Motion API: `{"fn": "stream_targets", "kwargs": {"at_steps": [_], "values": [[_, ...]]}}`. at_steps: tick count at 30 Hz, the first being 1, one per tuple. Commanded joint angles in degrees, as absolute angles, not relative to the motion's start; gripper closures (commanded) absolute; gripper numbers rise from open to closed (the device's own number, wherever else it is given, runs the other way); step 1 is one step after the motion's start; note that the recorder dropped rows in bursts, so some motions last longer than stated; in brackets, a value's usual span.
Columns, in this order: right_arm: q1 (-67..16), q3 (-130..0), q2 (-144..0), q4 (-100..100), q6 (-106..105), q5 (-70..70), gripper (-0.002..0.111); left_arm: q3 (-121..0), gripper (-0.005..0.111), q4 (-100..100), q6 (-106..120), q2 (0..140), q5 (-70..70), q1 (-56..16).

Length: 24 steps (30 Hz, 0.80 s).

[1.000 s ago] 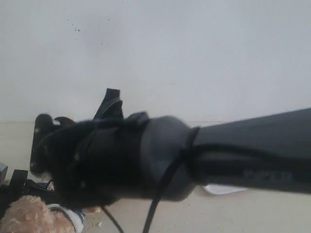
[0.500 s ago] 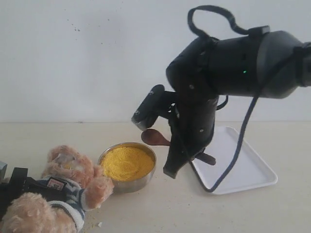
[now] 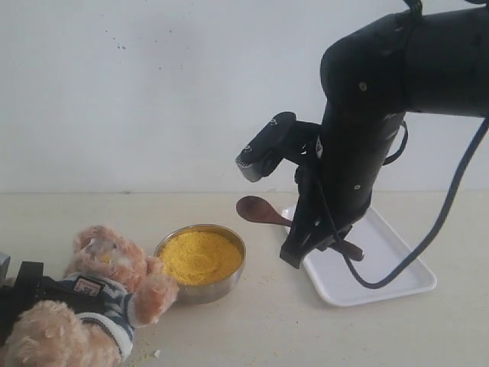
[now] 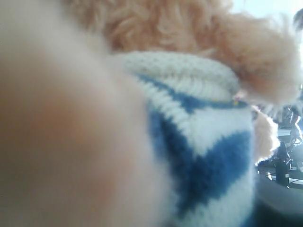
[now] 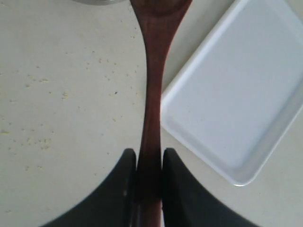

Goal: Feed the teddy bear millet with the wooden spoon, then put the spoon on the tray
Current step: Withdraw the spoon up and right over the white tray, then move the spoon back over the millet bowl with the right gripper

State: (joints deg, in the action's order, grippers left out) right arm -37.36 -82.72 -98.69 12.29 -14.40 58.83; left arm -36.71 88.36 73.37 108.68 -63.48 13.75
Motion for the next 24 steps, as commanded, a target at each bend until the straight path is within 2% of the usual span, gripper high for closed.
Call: {"fn": "stream_targets", "kwargs": {"at_steps": [1,11,18,24], "values": [[-37.2,-82.6,-97.7,6.3,-9.5,60.4,0.109,-36.6,0.103,90.7,73.8,108.7,-66.5,13.4],[-37.2,-82.6,-91.9,0.0,-7.6,64.3,0.109,-36.6,0.103,93.7,77.8,108.7,-70.0,13.4],[-37.2,-82.6,-89.3,6.4,-8.4,58.7,0.109,-36.6,0.103,94.4,78.0,108.7,-70.0,13.4],[-37.2,-82.6,-89.6,6.7,-17.6,55.9,0.109,-36.6,0.103,96.7,78.0,108.7,-70.0,13.4]]}}
